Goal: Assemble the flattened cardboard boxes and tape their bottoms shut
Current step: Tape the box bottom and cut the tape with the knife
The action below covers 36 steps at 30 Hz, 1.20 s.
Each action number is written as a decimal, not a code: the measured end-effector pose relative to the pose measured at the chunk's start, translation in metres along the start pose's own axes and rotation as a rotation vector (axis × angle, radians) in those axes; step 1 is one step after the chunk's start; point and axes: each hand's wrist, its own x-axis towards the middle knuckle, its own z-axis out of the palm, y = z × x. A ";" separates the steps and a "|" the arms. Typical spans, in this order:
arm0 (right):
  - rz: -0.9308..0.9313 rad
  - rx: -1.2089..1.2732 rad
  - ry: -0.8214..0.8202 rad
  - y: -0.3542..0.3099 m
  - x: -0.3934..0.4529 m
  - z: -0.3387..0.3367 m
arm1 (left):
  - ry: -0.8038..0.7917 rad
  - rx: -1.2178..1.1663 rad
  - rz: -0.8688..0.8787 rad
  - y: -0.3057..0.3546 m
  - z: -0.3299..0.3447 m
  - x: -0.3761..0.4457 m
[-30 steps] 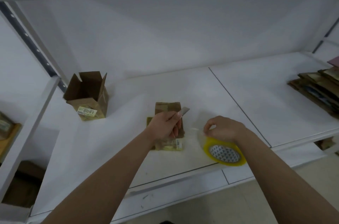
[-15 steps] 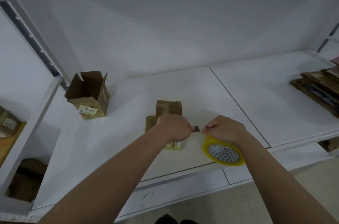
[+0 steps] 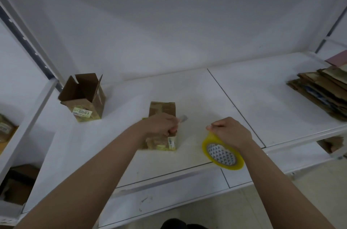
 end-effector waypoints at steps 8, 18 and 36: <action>-0.008 0.001 -0.004 0.005 0.006 0.001 | 0.418 0.296 -0.155 -0.006 0.024 0.014; -0.053 -0.036 0.007 0.003 0.000 0.002 | 0.496 0.397 -0.285 0.014 0.046 0.018; -0.247 0.173 0.228 -0.015 -0.012 -0.022 | 0.567 -0.492 0.071 0.054 0.065 0.006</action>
